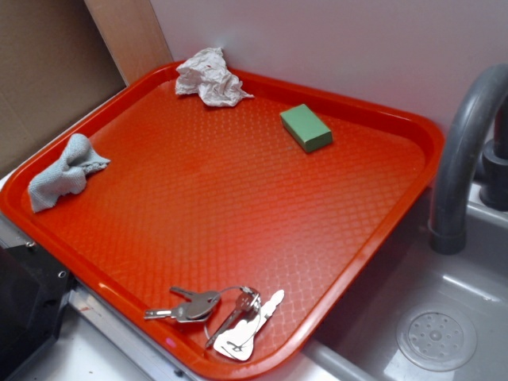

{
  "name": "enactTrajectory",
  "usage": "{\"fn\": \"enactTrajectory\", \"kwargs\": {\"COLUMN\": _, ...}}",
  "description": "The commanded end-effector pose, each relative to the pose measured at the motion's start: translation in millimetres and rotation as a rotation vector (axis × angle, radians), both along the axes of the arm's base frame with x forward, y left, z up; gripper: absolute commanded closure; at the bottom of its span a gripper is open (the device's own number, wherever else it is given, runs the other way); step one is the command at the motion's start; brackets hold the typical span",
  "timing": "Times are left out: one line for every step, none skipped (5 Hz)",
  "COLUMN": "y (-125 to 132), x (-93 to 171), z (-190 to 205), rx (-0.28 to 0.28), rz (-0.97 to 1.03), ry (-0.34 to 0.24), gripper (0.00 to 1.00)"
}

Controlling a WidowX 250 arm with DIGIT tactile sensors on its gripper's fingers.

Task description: Grab the blue cloth.

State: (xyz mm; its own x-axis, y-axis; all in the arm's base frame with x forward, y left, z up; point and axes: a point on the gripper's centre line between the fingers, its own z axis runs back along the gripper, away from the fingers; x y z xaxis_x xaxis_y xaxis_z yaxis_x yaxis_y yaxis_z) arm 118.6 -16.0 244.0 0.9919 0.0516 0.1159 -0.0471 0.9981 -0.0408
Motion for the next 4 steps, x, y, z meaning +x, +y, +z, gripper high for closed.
{"fn": "enactTrajectory", "kwargs": {"y": 0, "x": 0, "z": 0, "rx": 0.000, "rz": 0.000, "ry": 0.000, "gripper": 0.00}}
{"fn": "enactTrajectory", "kwargs": {"y": 50, "x": 28, "z": -46, "rx": 0.080, "rz": 0.249, "ry": 0.020, "gripper": 0.00}}
{"fn": "enactTrajectory", "kwargs": {"y": 98, "x": 28, "z": -79, "rx": 0.133, "rz": 0.501, "ry": 0.016, "gripper": 0.00}}
{"fn": "enactTrajectory", "kwargs": {"y": 123, "x": 21, "z": -118, "rx": 0.170, "rz": 0.658, "ry": 0.037, "gripper": 0.00}}
